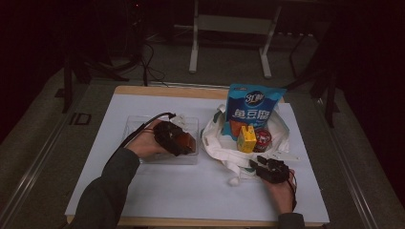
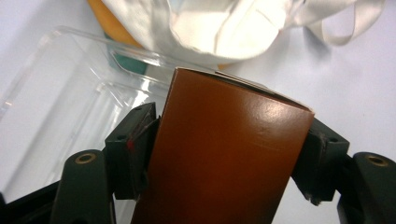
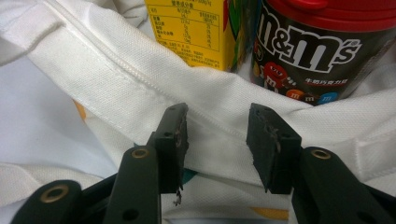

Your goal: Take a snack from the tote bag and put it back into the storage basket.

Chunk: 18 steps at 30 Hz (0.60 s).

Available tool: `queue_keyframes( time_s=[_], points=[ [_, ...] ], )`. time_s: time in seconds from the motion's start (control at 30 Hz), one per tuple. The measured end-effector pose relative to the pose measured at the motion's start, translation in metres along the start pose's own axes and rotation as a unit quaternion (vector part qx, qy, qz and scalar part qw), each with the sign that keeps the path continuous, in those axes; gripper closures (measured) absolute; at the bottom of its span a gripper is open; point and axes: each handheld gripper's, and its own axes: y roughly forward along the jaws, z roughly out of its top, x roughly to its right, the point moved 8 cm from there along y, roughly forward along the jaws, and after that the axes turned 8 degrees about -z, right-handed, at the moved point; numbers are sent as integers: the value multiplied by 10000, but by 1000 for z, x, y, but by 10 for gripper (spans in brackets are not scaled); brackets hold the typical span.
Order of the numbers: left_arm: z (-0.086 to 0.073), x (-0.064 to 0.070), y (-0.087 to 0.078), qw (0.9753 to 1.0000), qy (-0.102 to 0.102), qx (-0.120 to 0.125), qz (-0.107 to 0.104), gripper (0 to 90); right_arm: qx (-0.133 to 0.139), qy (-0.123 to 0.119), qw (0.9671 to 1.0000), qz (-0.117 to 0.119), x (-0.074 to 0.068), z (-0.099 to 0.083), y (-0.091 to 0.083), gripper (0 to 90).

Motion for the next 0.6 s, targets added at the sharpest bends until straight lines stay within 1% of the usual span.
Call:
queue_keyframes(
  time_s=[0.07,0.1,0.23,0.33,0.37,0.47,0.53,0.6],
  points=[
    [-2,-1,2,10000,-27,-79,-1,310,-3,3,10000,3,0,0,0,576],
    [-2,-1,4,10000,-60,-79,9,309,-4,4,10000,2,0,0,0,576],
    [0,-1,7,9999,-73,-133,43,307,-3,0,10000,1,0,0,0,576],
    [1,0,9,9999,-69,-132,48,304,-2,-5,10000,-3,0,0,0,576],
    [1,0,10,9999,-99,-110,49,303,-1,-6,10000,-2,0,0,0,576],
    [5,2,12,9999,-138,-51,29,293,-4,-1,10000,0,0,0,0,576],
    [6,2,14,9999,-125,-56,-1,281,-2,-3,10000,-1,0,0,0,576],
    [6,2,15,9998,-176,-31,-29,279,-4,0,10000,0,0,0,0,576]
  ],
)
